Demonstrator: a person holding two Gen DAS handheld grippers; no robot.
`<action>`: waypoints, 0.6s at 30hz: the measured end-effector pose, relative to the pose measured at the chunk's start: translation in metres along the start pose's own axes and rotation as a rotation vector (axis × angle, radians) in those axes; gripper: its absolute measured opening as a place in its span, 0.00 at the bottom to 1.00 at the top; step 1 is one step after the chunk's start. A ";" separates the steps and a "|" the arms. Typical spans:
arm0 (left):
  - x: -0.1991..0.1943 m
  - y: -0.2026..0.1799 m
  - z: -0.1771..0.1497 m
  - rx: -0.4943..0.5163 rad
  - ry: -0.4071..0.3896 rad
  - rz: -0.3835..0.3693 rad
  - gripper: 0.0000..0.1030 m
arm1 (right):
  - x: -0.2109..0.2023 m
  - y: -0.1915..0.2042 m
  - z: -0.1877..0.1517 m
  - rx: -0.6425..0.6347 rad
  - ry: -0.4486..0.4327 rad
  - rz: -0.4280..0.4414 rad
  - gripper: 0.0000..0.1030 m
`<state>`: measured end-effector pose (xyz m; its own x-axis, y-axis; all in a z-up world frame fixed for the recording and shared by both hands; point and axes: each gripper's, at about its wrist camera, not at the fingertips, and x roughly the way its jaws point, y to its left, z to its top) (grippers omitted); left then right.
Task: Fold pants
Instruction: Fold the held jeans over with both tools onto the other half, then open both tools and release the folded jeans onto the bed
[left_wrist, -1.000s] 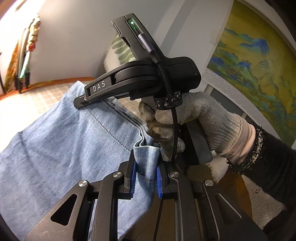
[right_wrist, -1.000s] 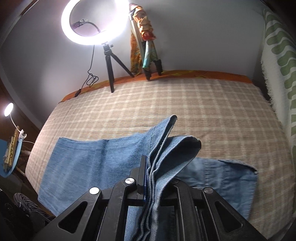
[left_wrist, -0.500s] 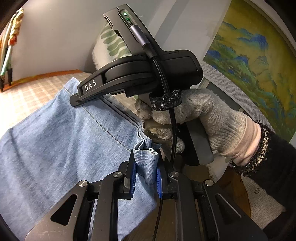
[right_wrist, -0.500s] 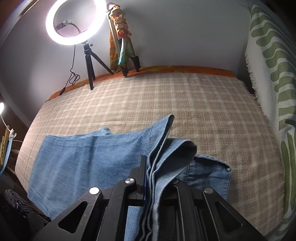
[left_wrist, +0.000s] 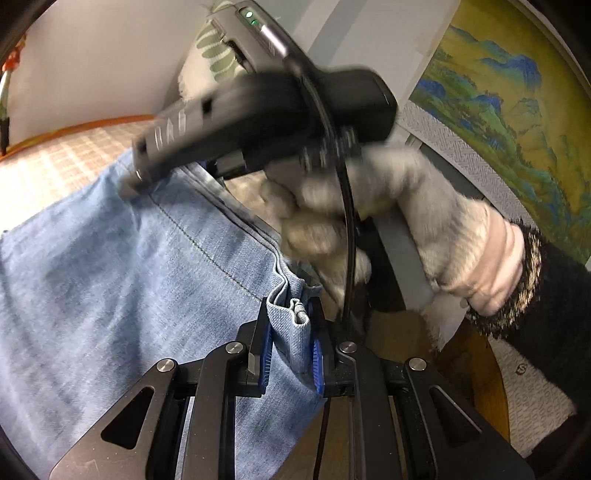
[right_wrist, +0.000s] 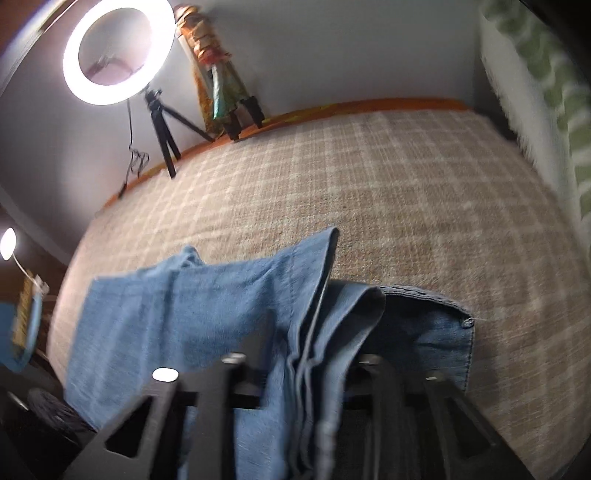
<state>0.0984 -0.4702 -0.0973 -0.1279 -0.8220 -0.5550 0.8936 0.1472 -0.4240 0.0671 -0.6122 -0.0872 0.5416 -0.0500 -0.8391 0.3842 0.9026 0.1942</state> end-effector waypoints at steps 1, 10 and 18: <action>0.001 -0.001 0.000 0.004 0.004 0.001 0.15 | 0.000 -0.006 0.002 0.034 -0.013 0.012 0.37; -0.001 -0.002 0.002 0.002 0.014 0.000 0.15 | 0.000 0.005 0.015 -0.032 -0.065 -0.055 0.08; 0.007 -0.024 -0.002 0.082 0.094 -0.009 0.17 | 0.013 0.011 0.011 -0.158 -0.040 -0.194 0.08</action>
<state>0.0756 -0.4782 -0.0924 -0.1726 -0.7670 -0.6180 0.9240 0.0913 -0.3713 0.0869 -0.6074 -0.0901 0.4996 -0.2427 -0.8316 0.3639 0.9299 -0.0527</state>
